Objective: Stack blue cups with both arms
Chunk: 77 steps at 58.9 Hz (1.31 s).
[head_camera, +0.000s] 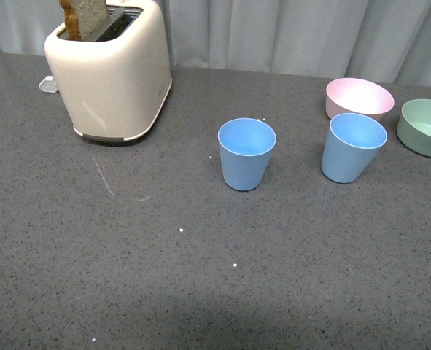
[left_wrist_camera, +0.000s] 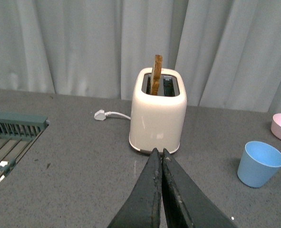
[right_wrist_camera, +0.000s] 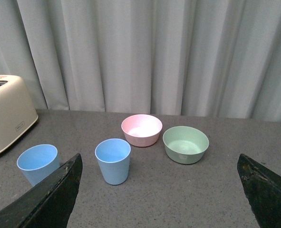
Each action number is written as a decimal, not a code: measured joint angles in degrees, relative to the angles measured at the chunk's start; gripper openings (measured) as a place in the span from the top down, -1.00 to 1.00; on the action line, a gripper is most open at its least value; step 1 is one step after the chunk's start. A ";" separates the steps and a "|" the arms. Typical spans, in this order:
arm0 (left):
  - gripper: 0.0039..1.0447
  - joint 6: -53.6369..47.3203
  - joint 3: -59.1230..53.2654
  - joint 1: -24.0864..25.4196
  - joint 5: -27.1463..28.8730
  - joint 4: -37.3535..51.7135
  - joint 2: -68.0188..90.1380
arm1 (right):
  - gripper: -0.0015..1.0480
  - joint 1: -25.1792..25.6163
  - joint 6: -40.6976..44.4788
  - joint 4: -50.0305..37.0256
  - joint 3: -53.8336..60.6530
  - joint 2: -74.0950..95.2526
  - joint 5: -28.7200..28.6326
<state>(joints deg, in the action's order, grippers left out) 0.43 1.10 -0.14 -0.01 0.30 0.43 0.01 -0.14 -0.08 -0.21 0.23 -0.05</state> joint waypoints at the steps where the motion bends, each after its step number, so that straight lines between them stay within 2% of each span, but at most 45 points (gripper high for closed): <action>1: 0.93 0.00 0.00 0.00 0.00 -0.07 -0.07 | -0.82 0.00 0.00 -0.02 0.00 0.00 -0.02; 11: 0.89 0.02 0.00 -0.02 0.00 -0.15 -0.13 | -0.82 0.00 0.00 -0.02 0.00 0.00 0.00; 41: -0.80 0.02 0.00 -0.02 0.00 -0.17 -0.17 | -0.82 0.00 0.00 -0.02 0.00 0.00 0.00; 43: -0.89 0.00 0.00 -0.02 0.00 -0.17 -0.17 | -0.82 -0.50 1.20 0.72 -0.13 0.35 1.55; 46: -0.89 -0.07 0.00 -0.02 0.00 -0.17 -0.17 | -0.82 -1.49 4.63 2.38 -1.01 2.89 6.43; 49: -0.87 -0.07 0.00 -0.02 0.00 -0.17 -0.20 | -0.82 -1.88 7.74 0.55 -1.60 8.04 8.52; 58: -0.88 -0.09 0.00 -0.02 0.00 -0.17 -0.20 | -0.82 -0.57 9.38 -14.03 -5.46 29.18 5.09; 61: -0.88 -0.09 0.00 -0.02 0.00 -0.17 -0.20 | -0.82 0.11 8.74 -21.49 -9.97 42.93 2.47; 63: -0.88 -0.09 0.00 -0.02 0.00 -0.17 -0.20 | -0.82 0.22 8.24 -23.47 -13.70 51.41 1.03; 69: -0.88 -0.09 0.00 -0.02 0.00 -0.17 -0.20 | -0.82 -0.13 7.48 -21.14 -24.65 71.58 -1.64; 77: -0.88 -0.09 0.00 -0.02 0.00 -0.17 -0.20 | -0.82 -0.98 4.52 -14.99 -35.34 84.56 -1.97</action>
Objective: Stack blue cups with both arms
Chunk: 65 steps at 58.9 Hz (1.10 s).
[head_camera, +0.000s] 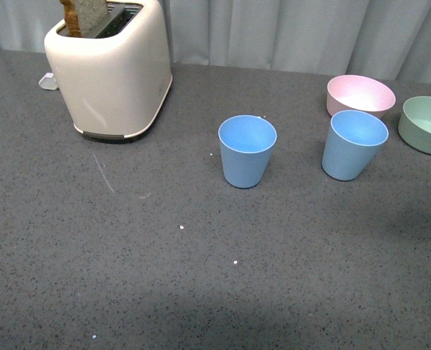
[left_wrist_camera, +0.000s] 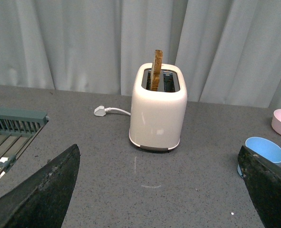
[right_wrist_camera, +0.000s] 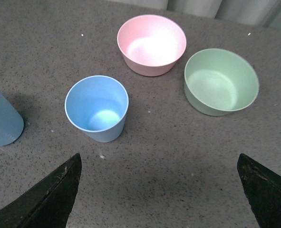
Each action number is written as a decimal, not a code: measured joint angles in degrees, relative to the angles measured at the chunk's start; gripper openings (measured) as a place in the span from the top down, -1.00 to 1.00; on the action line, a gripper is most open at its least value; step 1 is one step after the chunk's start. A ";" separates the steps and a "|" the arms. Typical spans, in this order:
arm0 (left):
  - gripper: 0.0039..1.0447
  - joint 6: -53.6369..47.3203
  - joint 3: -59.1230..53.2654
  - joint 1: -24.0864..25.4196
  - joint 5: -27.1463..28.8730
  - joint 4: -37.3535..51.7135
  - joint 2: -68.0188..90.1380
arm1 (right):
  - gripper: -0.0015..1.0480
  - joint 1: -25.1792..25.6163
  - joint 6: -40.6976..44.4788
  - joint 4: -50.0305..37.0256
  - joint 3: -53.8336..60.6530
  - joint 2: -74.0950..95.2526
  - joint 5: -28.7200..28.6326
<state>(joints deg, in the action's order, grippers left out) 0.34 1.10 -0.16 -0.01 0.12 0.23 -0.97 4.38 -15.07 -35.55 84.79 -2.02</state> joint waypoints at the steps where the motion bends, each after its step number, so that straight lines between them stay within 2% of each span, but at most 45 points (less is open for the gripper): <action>1: -0.88 -0.02 0.00 0.02 0.00 0.00 0.00 | -0.82 -0.07 -0.15 0.48 -0.79 0.87 0.00; 9: -0.88 -0.02 0.00 0.00 0.00 0.00 0.00 | -0.82 -1.77 -3.87 3.98 -11.74 11.80 0.85; 22: -0.88 -0.02 0.00 0.00 0.00 0.00 0.00 | -0.82 -3.37 -9.07 12.46 -22.73 22.71 2.25; 46: -0.88 -0.02 0.00 0.00 0.00 0.00 0.00 | -0.81 -3.58 -16.55 20.22 -34.14 34.60 2.95; 49: -0.88 -0.02 0.00 0.00 0.00 0.00 0.00 | -0.71 -3.63 -17.07 21.20 -35.15 35.54 3.34; 57: -0.88 -0.02 0.00 0.00 0.02 0.00 0.00 | -0.23 -3.80 -18.84 22.71 -37.09 37.48 3.32; 65: -0.88 -0.02 0.00 0.00 0.00 0.00 0.00 | 0.11 -3.89 -19.28 24.15 -37.94 38.05 3.45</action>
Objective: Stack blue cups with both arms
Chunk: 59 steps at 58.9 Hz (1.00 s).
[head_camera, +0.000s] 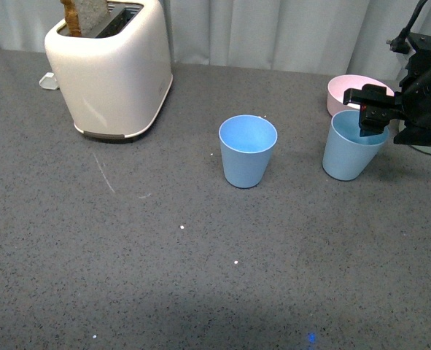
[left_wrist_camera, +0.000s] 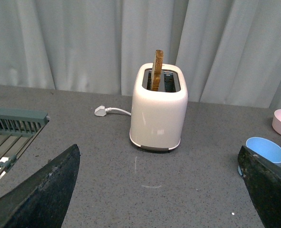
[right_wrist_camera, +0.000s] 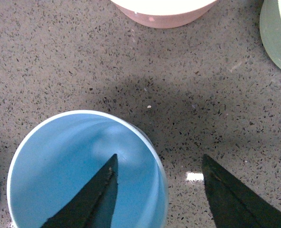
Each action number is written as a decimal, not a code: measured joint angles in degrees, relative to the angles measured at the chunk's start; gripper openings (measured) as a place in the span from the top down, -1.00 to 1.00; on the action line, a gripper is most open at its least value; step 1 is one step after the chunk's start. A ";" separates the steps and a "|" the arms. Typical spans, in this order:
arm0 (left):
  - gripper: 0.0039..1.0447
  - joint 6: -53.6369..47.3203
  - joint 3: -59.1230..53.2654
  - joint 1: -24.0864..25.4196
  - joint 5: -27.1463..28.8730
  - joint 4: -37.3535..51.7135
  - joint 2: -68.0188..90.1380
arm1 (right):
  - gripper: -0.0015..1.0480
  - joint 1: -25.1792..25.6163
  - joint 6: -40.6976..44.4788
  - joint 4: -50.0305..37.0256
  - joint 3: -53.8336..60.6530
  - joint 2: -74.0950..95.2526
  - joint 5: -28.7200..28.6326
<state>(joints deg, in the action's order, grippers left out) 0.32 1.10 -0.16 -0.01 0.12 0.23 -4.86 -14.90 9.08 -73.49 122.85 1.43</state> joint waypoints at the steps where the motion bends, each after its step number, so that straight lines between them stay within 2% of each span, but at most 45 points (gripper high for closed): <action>1: -0.88 0.00 0.00 0.02 0.00 0.00 0.00 | 0.18 -0.02 -0.09 0.17 -0.09 0.09 0.02; 9: -0.88 0.00 0.00 0.00 0.00 0.00 0.00 | 0.52 -0.02 -0.79 0.81 -0.31 0.52 -0.37; 17: -0.88 0.00 0.00 0.00 0.00 0.00 0.00 | 0.99 -0.07 -0.74 2.03 -0.33 0.44 -0.44; 37: -0.88 0.00 0.00 0.02 0.00 0.00 0.00 | 0.98 -4.63 -4.66 4.63 -2.45 -9.44 -12.09; 45: -0.88 0.00 0.00 0.00 0.02 0.00 0.00 | 0.98 -8.07 -5.01 5.75 -4.28 -11.67 -13.57; 59: -0.88 0.00 0.00 0.02 0.00 0.00 0.00 | 0.98 -12.22 -4.39 8.85 -4.87 -10.56 -12.57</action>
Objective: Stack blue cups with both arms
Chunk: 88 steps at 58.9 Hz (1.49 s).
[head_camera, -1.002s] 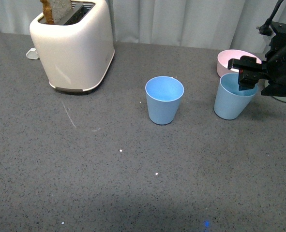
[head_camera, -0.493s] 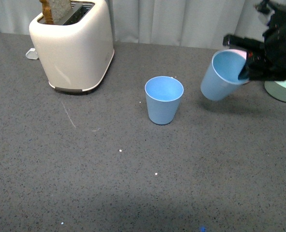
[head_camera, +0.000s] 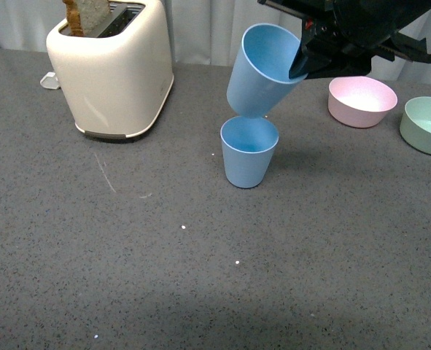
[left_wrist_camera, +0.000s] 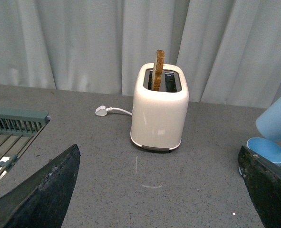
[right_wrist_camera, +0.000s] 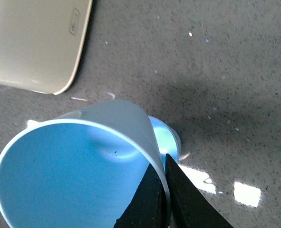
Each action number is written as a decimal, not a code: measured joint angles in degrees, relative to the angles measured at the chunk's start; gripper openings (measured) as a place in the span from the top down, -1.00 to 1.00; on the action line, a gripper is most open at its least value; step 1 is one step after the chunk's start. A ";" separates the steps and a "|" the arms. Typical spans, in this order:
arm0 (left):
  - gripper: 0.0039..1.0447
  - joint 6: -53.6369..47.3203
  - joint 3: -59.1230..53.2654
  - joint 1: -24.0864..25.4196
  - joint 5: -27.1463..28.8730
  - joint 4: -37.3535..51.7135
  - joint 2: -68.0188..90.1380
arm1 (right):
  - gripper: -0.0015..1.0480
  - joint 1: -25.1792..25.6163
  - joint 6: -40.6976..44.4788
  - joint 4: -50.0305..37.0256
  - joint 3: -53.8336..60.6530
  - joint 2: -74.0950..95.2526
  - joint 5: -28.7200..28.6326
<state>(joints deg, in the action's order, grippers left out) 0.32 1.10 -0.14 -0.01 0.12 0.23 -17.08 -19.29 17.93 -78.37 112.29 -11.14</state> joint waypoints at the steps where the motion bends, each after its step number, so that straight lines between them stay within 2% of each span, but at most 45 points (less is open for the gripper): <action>1: -0.88 0.00 0.00 -0.02 0.02 0.00 0.00 | 0.98 -0.13 0.00 0.26 0.00 0.24 -0.09; 41: -0.88 0.00 0.00 -0.02 0.00 0.00 0.00 | 0.98 -0.85 0.13 2.64 0.00 2.86 0.33; 50: -0.88 0.00 0.00 -0.02 0.00 0.00 0.00 | 0.41 -0.85 0.50 1.20 -0.02 2.93 0.35; 64: -0.88 0.00 0.00 0.00 0.00 0.00 0.00 | -0.30 -0.81 2.47 0.90 0.00 2.89 1.22; 67: -0.88 -0.02 0.00 -0.02 0.00 0.00 0.00 | -0.27 -1.22 4.87 -7.54 3.26 2.69 7.28; 70: -0.88 -0.02 0.00 -0.02 0.00 0.00 0.00 | -0.10 -1.25 9.51 -23.47 10.62 1.55 17.97; 74: -0.88 -0.02 0.00 -0.02 0.00 0.00 -0.02 | 0.10 -0.61 13.88 -42.14 21.55 -0.09 25.07; 81: -0.88 -0.02 0.00 -0.02 0.15 -0.04 -0.02 | 0.47 2.03 17.40 -73.85 37.24 -4.44 25.51; 85: -0.88 -0.02 0.00 -0.02 0.11 -0.07 -0.02 | 0.68 3.50 18.10 -82.01 41.94 -9.44 24.50; 88: -0.88 -0.04 0.00 -0.02 0.11 -0.09 -0.02 | 0.85 4.68 18.49 -84.59 44.89 -13.59 23.85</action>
<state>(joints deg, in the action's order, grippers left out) 0.27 1.10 -0.16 0.10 0.03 0.21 -12.40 -0.80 -66.65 -33.47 98.70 12.71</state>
